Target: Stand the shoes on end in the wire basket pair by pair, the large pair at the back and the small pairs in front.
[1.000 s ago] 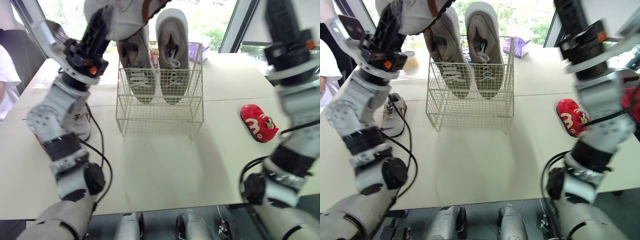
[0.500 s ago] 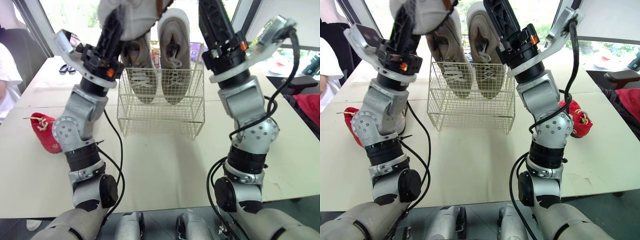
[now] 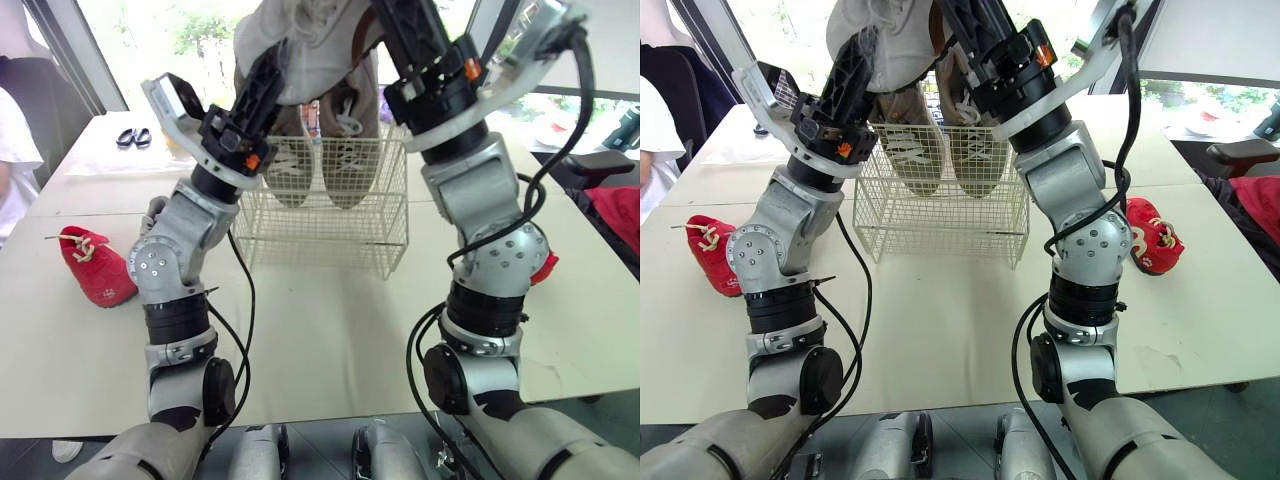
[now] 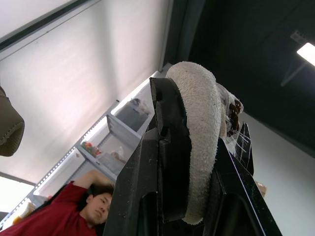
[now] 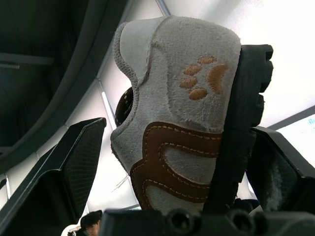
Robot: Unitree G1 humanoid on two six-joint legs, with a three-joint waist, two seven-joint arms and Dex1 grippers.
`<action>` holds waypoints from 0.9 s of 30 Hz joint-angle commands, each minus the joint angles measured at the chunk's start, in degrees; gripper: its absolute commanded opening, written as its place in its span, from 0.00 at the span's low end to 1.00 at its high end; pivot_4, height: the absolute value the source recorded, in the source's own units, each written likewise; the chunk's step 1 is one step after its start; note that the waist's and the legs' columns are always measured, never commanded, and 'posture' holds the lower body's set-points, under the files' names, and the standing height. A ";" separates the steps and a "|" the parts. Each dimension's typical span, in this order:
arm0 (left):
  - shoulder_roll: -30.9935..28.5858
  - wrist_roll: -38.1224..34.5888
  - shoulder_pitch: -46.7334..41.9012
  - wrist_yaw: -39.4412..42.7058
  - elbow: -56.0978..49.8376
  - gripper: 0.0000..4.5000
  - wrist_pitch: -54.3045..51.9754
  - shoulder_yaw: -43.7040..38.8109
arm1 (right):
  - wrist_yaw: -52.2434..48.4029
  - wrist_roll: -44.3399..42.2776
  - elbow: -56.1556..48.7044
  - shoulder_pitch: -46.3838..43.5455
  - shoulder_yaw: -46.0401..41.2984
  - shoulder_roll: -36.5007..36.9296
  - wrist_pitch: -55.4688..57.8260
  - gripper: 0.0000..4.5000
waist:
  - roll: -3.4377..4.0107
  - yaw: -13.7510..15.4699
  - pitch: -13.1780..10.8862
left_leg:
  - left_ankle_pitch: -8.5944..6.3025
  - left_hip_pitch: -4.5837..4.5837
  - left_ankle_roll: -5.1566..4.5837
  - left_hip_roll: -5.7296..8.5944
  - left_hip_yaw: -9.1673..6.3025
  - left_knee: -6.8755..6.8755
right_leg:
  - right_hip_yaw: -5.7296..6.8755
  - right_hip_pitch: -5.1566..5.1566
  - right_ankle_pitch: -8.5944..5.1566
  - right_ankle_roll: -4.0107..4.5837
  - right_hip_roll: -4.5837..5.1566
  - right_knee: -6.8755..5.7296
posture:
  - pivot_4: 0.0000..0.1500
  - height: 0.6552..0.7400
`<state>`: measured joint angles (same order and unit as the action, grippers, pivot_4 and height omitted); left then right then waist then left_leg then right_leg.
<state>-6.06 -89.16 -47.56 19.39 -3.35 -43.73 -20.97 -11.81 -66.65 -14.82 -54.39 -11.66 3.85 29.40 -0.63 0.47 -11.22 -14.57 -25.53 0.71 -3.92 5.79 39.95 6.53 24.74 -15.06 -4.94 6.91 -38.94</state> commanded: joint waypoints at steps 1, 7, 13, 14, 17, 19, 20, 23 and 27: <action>-0.12 0.46 0.15 0.37 -1.41 0.16 0.91 1.11 | -1.17 -1.21 -1.07 -1.79 -0.35 0.44 -0.52 0.88 | 0.00 0.00 0.00 | 0.00 0.00 0.00 0.00 0.00 0.00 | 0.00 0.00 0.00 0.00 0.00 0.00 | 1.00 0.45; -0.86 1.07 0.92 -0.07 -2.31 0.16 1.12 1.68 | -1.92 -1.21 -0.99 -1.89 -0.38 1.18 -0.36 0.27 | 0.00 0.00 0.00 | 0.00 0.00 0.00 0.00 0.00 0.00 | 0.00 0.00 0.00 0.00 0.00 0.01 | 1.00 0.45; -6.41 7.14 4.81 -3.01 -8.83 0.72 0.01 3.93 | -5.45 4.16 0.64 -2.90 -2.02 6.91 -2.55 0.12 | 0.01 -0.24 -0.01 | 0.00 0.00 0.00 -0.01 0.00 -0.05 | 0.00 0.02 0.00 0.00 0.00 0.03 | 1.00 0.45; -7.40 8.15 5.52 -3.63 -10.03 0.72 0.00 4.40 | -6.64 5.09 1.06 -3.04 -2.40 8.63 -2.73 0.12 | 0.02 -0.12 -0.02 | 0.00 -0.02 -0.01 0.00 0.01 -0.06 | 0.00 0.03 0.00 0.00 0.00 0.06 | 1.00 0.45; -12.55 13.32 9.39 -7.36 -16.91 0.72 0.20 5.33 | -18.76 8.18 7.28 -4.02 -2.52 19.50 -1.10 0.12 | 0.02 0.07 -0.02 | -0.01 -0.06 -0.02 0.00 0.01 -0.08 | 0.00 0.02 0.00 0.00 0.00 0.19 | 1.00 0.45; -14.88 14.73 11.68 -8.24 -20.24 0.72 -0.12 5.89 | -25.23 10.24 11.17 -4.69 -1.50 24.14 -0.78 0.12 | 0.01 0.02 -0.02 | -0.03 -0.05 -0.05 0.00 0.03 -0.16 | 0.00 0.01 0.00 0.00 -0.01 0.32 | 1.00 0.45; -15.64 15.01 12.60 -8.67 -21.42 0.72 -0.11 6.16 | -27.54 11.05 12.83 -5.07 -1.10 25.58 -0.85 0.12 | 0.01 0.02 -0.02 | -0.03 -0.03 -0.04 0.00 0.04 -0.24 | 0.00 -0.01 0.01 0.00 -0.01 0.41 | 1.00 0.45; -16.81 13.77 19.04 -13.01 -26.38 0.72 -0.42 5.54 | -37.20 16.78 21.42 -7.51 1.82 29.32 -3.23 0.12 | 0.02 -0.21 -0.02 | 0.00 0.07 0.01 0.00 0.08 -0.52 | 0.00 -0.03 0.02 0.03 -0.02 0.60 | 1.00 0.45; -18.55 15.55 26.66 -18.36 -33.80 0.72 -0.68 6.74 | -48.96 26.46 34.36 -11.26 6.74 31.03 -10.70 0.12 | 0.02 -1.11 -0.02 | 0.07 0.14 0.11 -0.01 0.11 -0.81 | 0.00 -0.01 0.04 0.05 -0.04 0.74 | 1.00 0.45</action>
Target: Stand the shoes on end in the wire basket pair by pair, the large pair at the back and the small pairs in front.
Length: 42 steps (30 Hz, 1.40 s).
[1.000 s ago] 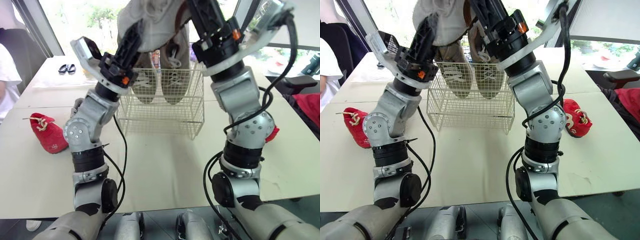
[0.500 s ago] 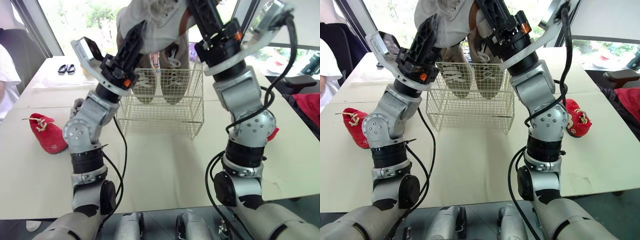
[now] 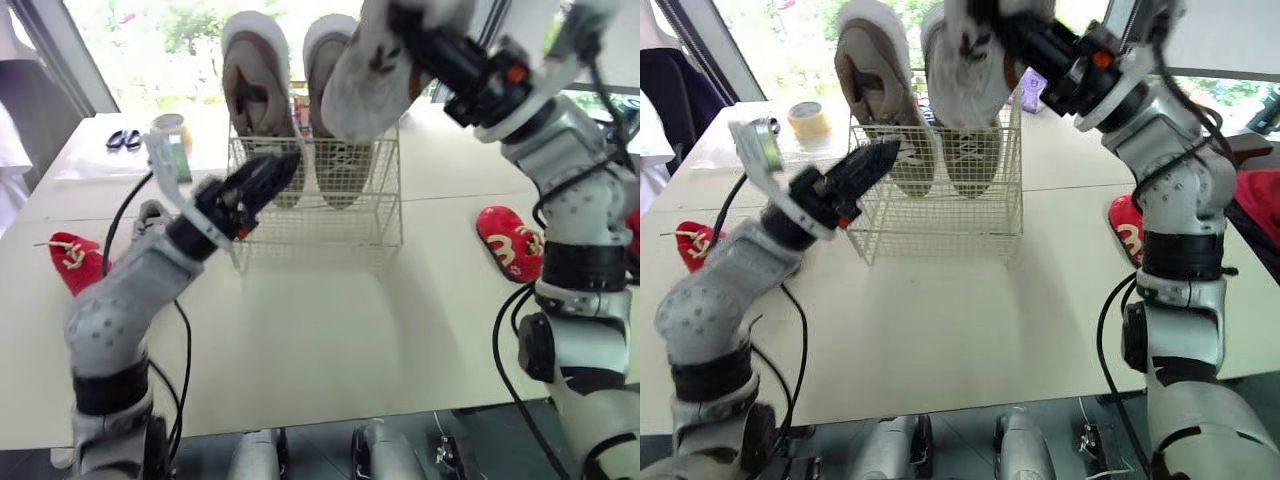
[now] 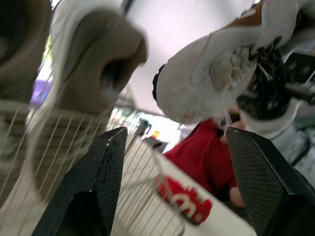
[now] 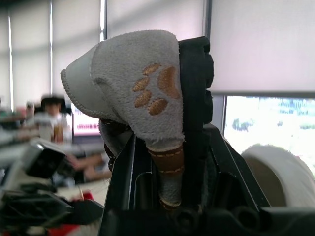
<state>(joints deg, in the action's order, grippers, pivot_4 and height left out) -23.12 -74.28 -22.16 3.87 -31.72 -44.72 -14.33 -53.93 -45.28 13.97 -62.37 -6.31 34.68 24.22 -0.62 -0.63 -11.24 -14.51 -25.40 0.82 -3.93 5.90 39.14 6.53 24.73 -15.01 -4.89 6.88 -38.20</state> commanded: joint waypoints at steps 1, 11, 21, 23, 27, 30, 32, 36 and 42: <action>-1.78 0.90 2.85 -3.71 -6.89 0.72 0.47 0.49 | -9.35 7.24 8.51 -4.21 2.39 0.03 -7.61 0.12 | 0.01 0.02 -0.01 | 0.01 -0.02 0.02 0.00 -0.01 0.00 | 0.02 0.02 0.00 0.00 0.00 0.00 | 1.00 0.45; -5.75 -0.05 12.44 -3.75 -11.19 0.72 1.37 1.44 | -22.54 18.65 29.55 -9.60 4.83 -3.46 -20.01 0.12 | 0.02 0.09 -0.02 | 0.22 -0.06 0.39 0.00 0.01 0.00 | 0.02 0.04 0.00 0.00 -0.01 0.05 | 1.00 0.45; -6.34 -1.14 12.46 -4.64 -9.27 0.74 1.85 1.68 | -25.54 22.23 35.59 -9.36 3.74 -6.00 -22.86 0.23 | 0.03 -0.01 -0.02 | 0.24 -0.05 0.42 0.00 0.01 0.00 | 0.02 0.03 0.00 0.00 -0.01 0.04 | 1.00 0.45; -6.60 -0.82 12.21 -4.18 -8.63 0.74 1.60 1.92 | -25.64 23.07 37.04 -9.66 3.51 -6.06 -23.48 0.42 | 0.03 0.00 -0.02 | 0.24 -0.05 0.43 0.00 0.01 0.00 | 0.02 0.04 0.00 0.00 -0.01 0.04 | 1.00 0.45; -6.85 -0.91 11.74 -3.63 -7.77 0.74 1.32 2.32 | -25.25 24.36 38.96 -10.29 2.96 -5.27 -24.30 0.87 | 0.03 0.05 -0.02 | 0.25 -0.06 0.44 0.00 0.02 0.00 | 0.02 0.03 0.00 0.00 0.00 0.04 | 1.00 0.45; -6.98 -0.95 11.59 -3.29 -7.24 0.74 1.13 2.52 | -25.10 24.79 38.36 -10.13 2.50 -4.36 -23.79 0.98 | 0.03 0.01 -0.02 | 0.25 -0.05 0.44 0.00 0.01 0.00 | 0.03 0.03 0.00 0.00 -0.01 0.04 | 1.00 0.45; -7.09 -0.63 11.66 -3.00 -6.94 0.74 0.95 2.73 | -25.01 24.99 37.00 -9.46 2.18 -3.58 -23.18 0.98 | 0.03 0.05 -0.02 | 0.25 -0.05 0.44 0.00 0.01 0.00 | 0.02 0.03 0.00 0.00 0.00 0.04 | 1.00 0.45; -7.85 -1.54 11.81 -2.72 -6.91 0.74 0.62 2.56 | -24.48 24.57 32.81 -7.80 1.32 -2.17 -21.17 0.98 | 0.03 0.00 -0.02 | 0.25 -0.05 0.44 0.00 0.02 0.01 | 0.02 0.03 0.00 0.00 -0.01 0.03 | 1.00 0.45; -15.29 -12.78 12.82 0.15 -7.57 0.80 -0.77 -2.94 | -21.40 19.88 16.75 -3.66 -2.05 2.08 -9.52 0.99 | 0.04 0.07 -0.02 | 0.26 -0.06 0.45 -0.01 0.00 0.00 | 0.02 0.04 0.00 0.01 0.00 0.03 | 1.00 0.45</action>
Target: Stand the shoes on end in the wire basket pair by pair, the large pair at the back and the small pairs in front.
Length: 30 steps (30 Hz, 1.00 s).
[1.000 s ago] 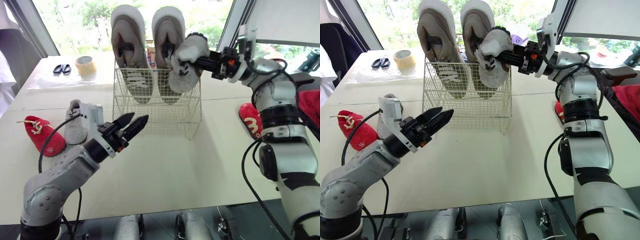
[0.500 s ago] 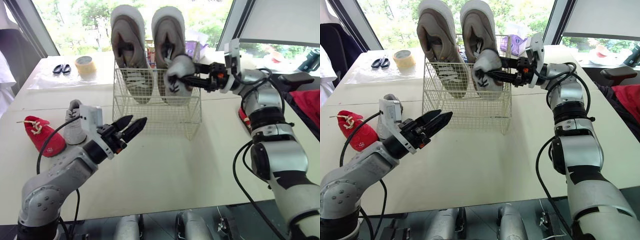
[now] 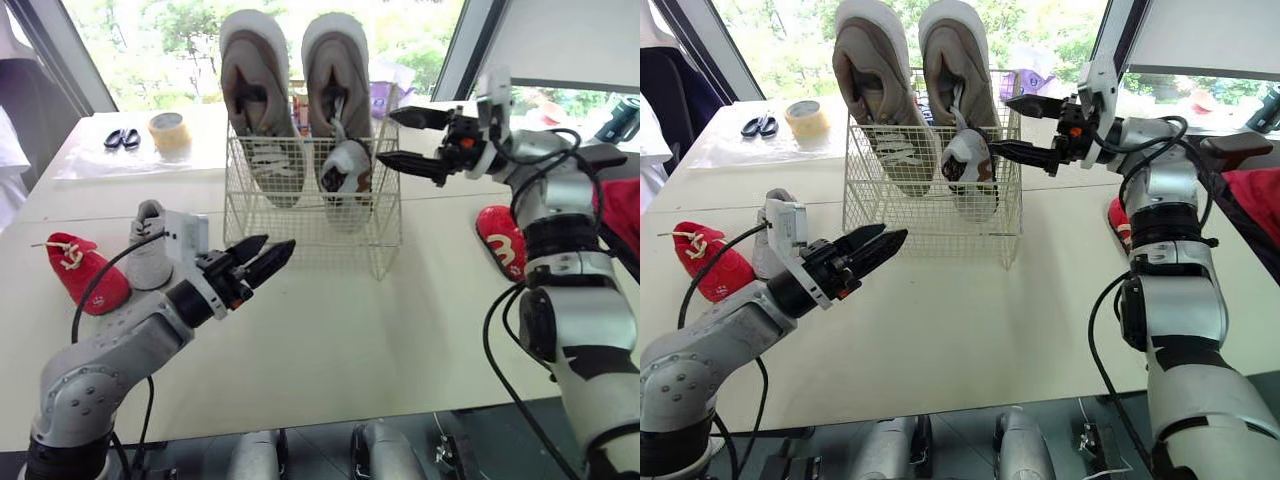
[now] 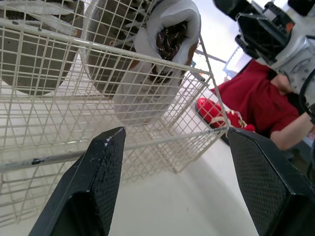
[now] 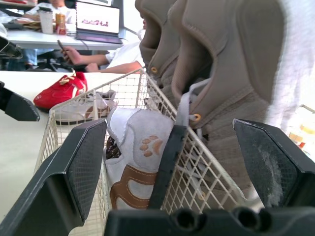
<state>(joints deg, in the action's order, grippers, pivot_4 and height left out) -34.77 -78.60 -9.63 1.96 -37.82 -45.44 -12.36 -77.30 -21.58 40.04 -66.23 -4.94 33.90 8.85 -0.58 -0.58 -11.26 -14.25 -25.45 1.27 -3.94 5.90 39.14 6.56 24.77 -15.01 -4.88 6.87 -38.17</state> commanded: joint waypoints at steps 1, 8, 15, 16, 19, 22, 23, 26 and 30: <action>-5.67 -12.23 0.40 1.88 -0.70 0.87 0.09 -7.29 | 2.89 -5.14 -12.69 1.01 -4.45 4.01 8.64 0.99 | 0.03 -0.01 -0.02 | 0.00 0.01 0.00 0.00 0.00 0.00 | 0.00 0.00 0.00 0.00 0.00 0.00 | 1.00 0.45; -27.75 -7.20 -9.64 -0.57 19.97 1.00 -2.49 -19.32 | 7.79 -16.15 -37.59 7.29 -8.31 14.62 32.02 1.00 | 0.10 0.14 -0.06 | -0.14 -0.02 -0.21 0.00 -0.14 -0.06 | 0.14 0.01 -0.01 0.04 0.01 0.01 | 1.00 0.45; -36.78 21.27 -39.06 9.58 52.67 1.00 -17.49 9.04 | 4.29 -25.95 -58.49 16.33 -3.51 19.99 42.35 1.00 | 0.10 0.15 -0.05 | -0.18 0.03 -0.25 0.02 -0.04 -0.18 | 0.06 0.06 -0.02 0.03 -0.03 0.05 | 1.00 0.45; -35.56 25.44 -43.69 11.00 57.26 1.00 -18.42 12.05 | 4.58 -26.77 -60.24 17.14 -3.16 20.03 42.82 1.00 | 0.06 0.15 -0.08 | -0.15 -0.04 -0.21 0.01 -0.05 -0.18 | 0.07 0.12 -0.01 0.03 -0.05 0.03 | 1.00 0.45; -29.96 38.77 -57.49 15.42 73.32 1.00 -18.42 20.80 | 6.17 -27.88 -64.94 20.32 -2.01 19.71 43.33 1.00 | -0.28 0.92 -0.10 | -0.01 -0.20 0.02 0.01 -0.05 -0.13 | 0.08 0.26 -0.01 0.02 -0.09 0.01 | 1.00 0.45; -24.62 51.11 -66.06 23.15 87.43 1.00 -13.89 28.57 | 7.36 -27.73 -65.93 21.96 -1.49 19.57 42.66 1.00 | -0.44 1.30 -0.07 | 0.01 -0.40 0.04 0.01 0.04 0.00 | 0.06 0.37 0.00 0.01 -0.08 0.02 | 1.00 0.45; -22.77 54.44 -67.96 25.24 91.86 1.00 -12.63 30.22 | 7.80 -27.63 -65.72 22.21 -1.60 19.58 42.40 1.00 | -0.44 1.31 -0.07 | 0.00 -0.48 0.02 0.01 0.11 0.02 | 0.02 0.45 0.00 0.00 -0.06 0.04 | 1.00 0.45; -18.51 60.70 -71.55 30.54 102.00 1.00 -11.06 31.01 | 8.59 -27.75 -66.07 23.12 -1.90 20.06 42.07 1.00 | -0.47 1.32 -0.08 | 0.01 -0.65 0.01 0.01 0.12 0.05 | 0.01 0.61 0.00 -0.01 -0.06 0.02 | 1.00 0.45; -15.53 67.28 -71.44 32.92 109.32 1.00 -8.85 30.41 | 10.28 -29.14 -67.28 24.25 -3.21 20.59 42.90 1.00 | -0.53 0.98 -0.11 | 0.02 -0.86 0.02 -0.01 0.09 0.05 | 0.03 0.82 0.00 -0.01 -0.06 -0.02 | 1.00 0.45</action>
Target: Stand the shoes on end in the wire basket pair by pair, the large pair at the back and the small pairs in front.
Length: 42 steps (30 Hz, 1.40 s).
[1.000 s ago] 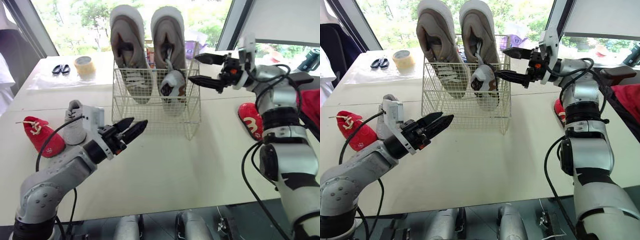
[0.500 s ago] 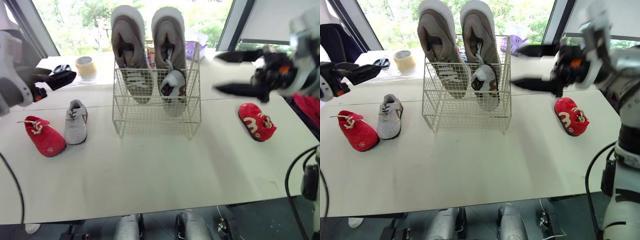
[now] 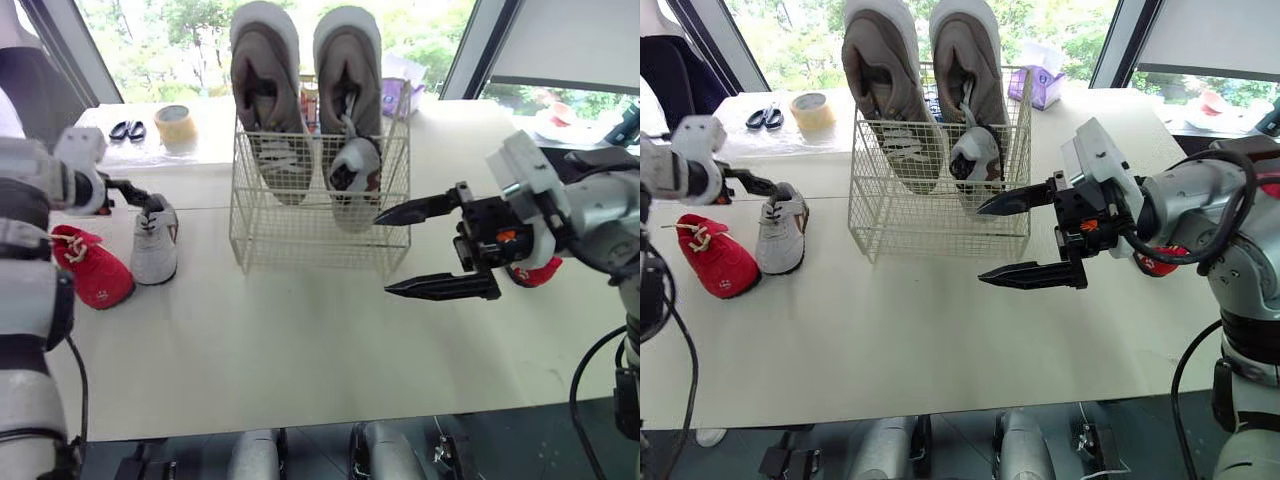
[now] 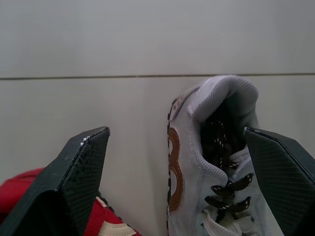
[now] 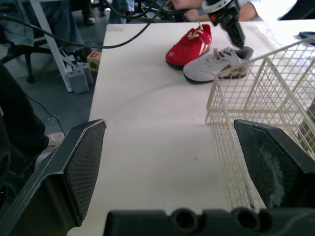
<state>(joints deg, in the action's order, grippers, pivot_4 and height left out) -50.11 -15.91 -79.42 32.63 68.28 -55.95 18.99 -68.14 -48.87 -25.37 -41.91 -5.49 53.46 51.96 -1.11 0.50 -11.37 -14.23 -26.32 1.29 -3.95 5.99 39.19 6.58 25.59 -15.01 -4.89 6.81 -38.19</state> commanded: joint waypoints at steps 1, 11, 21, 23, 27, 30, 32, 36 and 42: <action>0.60 6.06 -1.23 3.69 3.90 1.00 2.37 -0.71 | 1.85 -2.39 -2.11 0.21 -3.14 0.89 -0.01 1.00 | 0.00 -0.10 0.00 | 0.00 -0.02 0.00 0.00 0.01 0.00 | 0.00 0.02 0.00 0.00 0.00 0.00 | 1.00 0.45; 4.19 12.72 -0.04 4.53 6.70 0.03 5.52 -6.29 | 6.93 -4.86 -3.04 1.84 -4.28 1.37 0.31 1.00 | -0.07 0.00 0.05 | 0.00 0.00 -0.01 0.00 -0.02 0.08 | 0.00 -0.02 0.01 -0.02 0.03 -0.07 | 1.00 0.45; -0.96 7.43 -10.34 -2.85 -2.65 0.00 -3.41 -22.94 | 7.19 -4.57 -0.10 2.36 -5.57 3.70 -0.04 1.00 | -0.49 0.14 -0.09 | 0.00 -0.10 -0.02 0.00 -0.10 0.16 | 0.07 0.00 0.01 -0.03 0.04 -0.12 | 1.00 0.45; -2.28 5.28 -6.65 -5.50 -18.17 0.00 -8.15 -28.11 | 8.82 -6.53 2.15 1.20 -6.74 2.79 1.38 1.00 | -0.49 0.03 -0.10 | -0.01 -0.10 -0.04 0.01 -0.08 0.15 | 0.04 0.00 0.02 -0.05 0.07 -0.09 | 1.00 0.45; 4.06 0.81 12.33 -13.11 -61.37 0.00 -8.78 -45.66 | 10.41 -6.81 6.08 -0.78 -6.61 2.23 2.39 1.00 | -0.44 -0.21 -0.08 | 0.01 0.07 0.00 0.01 -0.09 0.08 | -0.03 -0.10 0.02 -0.05 0.12 -0.13 | 1.00 0.45; 14.87 -5.29 19.94 -16.99 -84.88 0.00 -7.60 -55.71 | 10.05 -6.20 8.11 -1.98 -5.50 2.13 2.71 1.00 | -0.47 -0.01 -0.07 | 0.04 0.14 0.03 0.00 -0.11 0.25 | -0.03 -0.18 0.03 -0.04 0.12 -0.31 | 1.00 0.45; 22.72 -12.19 24.38 -16.66 -97.53 0.00 -6.25 -57.12 | 8.84 -4.37 9.60 -2.99 -3.28 1.87 1.60 1.00 | -0.48 0.24 -0.08 | 0.02 -0.05 0.00 -0.04 -0.23 0.65 | 0.08 -0.18 0.03 -0.04 0.11 -0.50 | 1.00 0.45; 30.02 -14.50 31.78 -17.79 -107.59 0.00 0.27 -50.36 | 6.65 -0.24 14.57 -6.45 0.77 -0.36 -1.53 1.00 | -0.48 0.32 -0.07 | -0.04 0.03 -0.10 0.00 -0.27 0.94 | 0.07 -0.35 0.10 -0.08 0.16 -0.69 | 1.00 0.45; 34.08 -10.69 33.09 -23.43 -107.13 0.00 10.05 -42.27 | 5.83 -1.20 14.24 -7.58 0.63 -0.73 0.76 1.00 | -0.47 0.22 -0.06 | -0.04 0.19 -0.10 0.01 -0.29 0.92 | 0.06 -0.37 0.14 0.00 0.15 -0.87 | 1.00 0.45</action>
<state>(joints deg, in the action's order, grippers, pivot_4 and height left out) -16.05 -27.44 -46.00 10.07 -37.66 -49.60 -25.56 -62.32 -48.66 -9.78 -47.76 -2.93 52.56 52.14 -1.58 0.71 -11.44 -14.27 -26.13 1.19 -3.94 5.71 40.11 6.63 25.22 -14.87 -4.90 6.96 -39.04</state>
